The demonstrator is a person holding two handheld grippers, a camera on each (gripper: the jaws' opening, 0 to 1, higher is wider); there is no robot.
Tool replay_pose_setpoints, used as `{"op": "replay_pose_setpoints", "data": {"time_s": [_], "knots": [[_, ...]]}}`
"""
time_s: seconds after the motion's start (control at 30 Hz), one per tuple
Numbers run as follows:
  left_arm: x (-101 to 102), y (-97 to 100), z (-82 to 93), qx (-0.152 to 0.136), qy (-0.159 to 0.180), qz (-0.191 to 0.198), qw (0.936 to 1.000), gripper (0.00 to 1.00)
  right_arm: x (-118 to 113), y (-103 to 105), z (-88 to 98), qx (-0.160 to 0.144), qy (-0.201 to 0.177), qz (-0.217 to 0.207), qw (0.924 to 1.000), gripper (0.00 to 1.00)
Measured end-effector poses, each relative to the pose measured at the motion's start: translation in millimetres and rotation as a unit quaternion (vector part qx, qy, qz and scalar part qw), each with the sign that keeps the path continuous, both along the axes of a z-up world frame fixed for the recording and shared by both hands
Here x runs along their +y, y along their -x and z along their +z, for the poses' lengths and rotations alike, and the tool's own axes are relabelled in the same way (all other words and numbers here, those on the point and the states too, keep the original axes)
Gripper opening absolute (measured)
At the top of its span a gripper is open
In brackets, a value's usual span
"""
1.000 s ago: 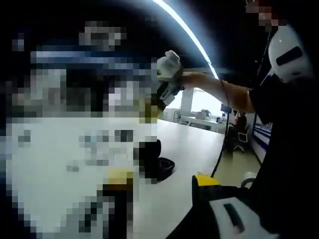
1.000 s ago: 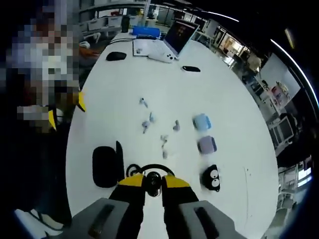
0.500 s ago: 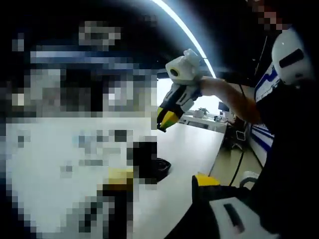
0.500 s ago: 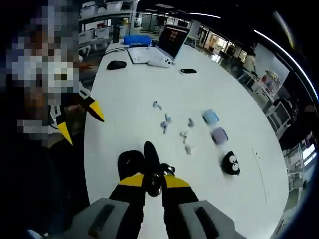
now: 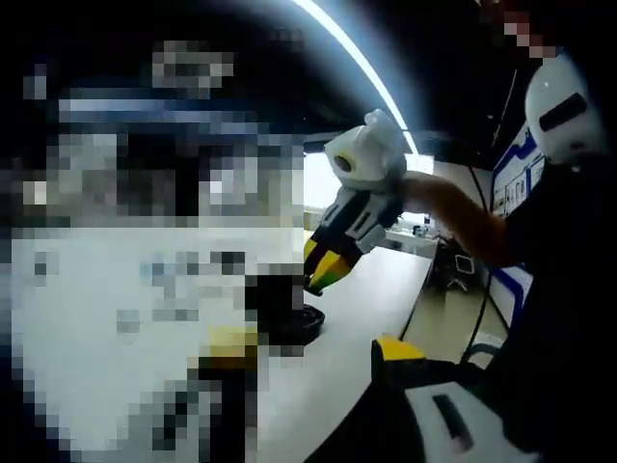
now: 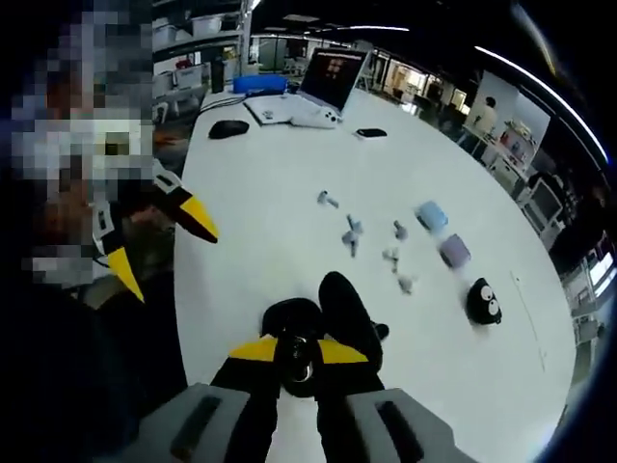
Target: Pick up the earbuds from the table and place the earbuds into the earbud case
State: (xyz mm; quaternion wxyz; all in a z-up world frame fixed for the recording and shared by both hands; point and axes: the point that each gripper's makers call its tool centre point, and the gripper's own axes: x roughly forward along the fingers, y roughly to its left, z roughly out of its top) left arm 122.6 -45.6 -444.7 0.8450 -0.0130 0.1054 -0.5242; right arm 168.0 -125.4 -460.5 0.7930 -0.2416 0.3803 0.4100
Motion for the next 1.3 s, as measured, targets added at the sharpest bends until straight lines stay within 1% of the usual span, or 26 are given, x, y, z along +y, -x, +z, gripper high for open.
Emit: {"op": "replay_pose_setpoints", "data": {"time_s": [0.13, 0.27, 0.37, 0.43, 0.67, 0.87, 1.07, 1.2, 1.3], "knots": [[1, 0.9, -1.7, 0.001, 0.0, 0.0, 1.0, 0.49, 8, -4, -7.9, 0.005, -0.007, -0.016, 0.9998, 0.12], [3, 1.9, -1.8, 0.002, 0.002, 0.0, 1.0, 0.49, 18, -5, -17.1, 0.009, -0.007, -0.022, 0.9997, 0.12], [4, 2.3, -2.9, 0.003, 0.003, 0.001, 1.0, 0.49, 20, -6, -24.7, 0.018, -0.003, -0.028, 0.9994, 0.12], [5, 2.9, -3.7, 0.003, 0.003, 0.0, 1.0, 0.49, 19, -8, -28.7, 0.018, 0.005, -0.033, 0.9993, 0.12], [8, 3.6, -5.4, 0.006, 0.006, 0.001, 1.0, 0.49, 18, -13, -29.6, 0.017, 0.007, -0.045, 0.9988, 0.12], [9, 4.5, -5.1, 0.005, 0.01, -0.001, 0.9999, 0.49, 24, -13, -30.8, 0.021, 0.011, -0.043, 0.9988, 0.12], [10, 5.3, -4.4, 0.006, 0.013, -0.001, 0.9999, 0.49, 23, -15, -34.0, 0.022, 0.021, -0.043, 0.9986, 0.12], [11, 6.5, -6.1, 0.009, 0.013, -0.004, 0.9999, 0.49, 25, -13, -35.6, 0.026, 0.022, -0.041, 0.9986, 0.12], [11, 7.3, -9.8, 0.011, 0.006, -0.011, 0.9999, 0.49, 24, -14, -36.2, 0.027, 0.023, -0.042, 0.9985, 0.12]]}}
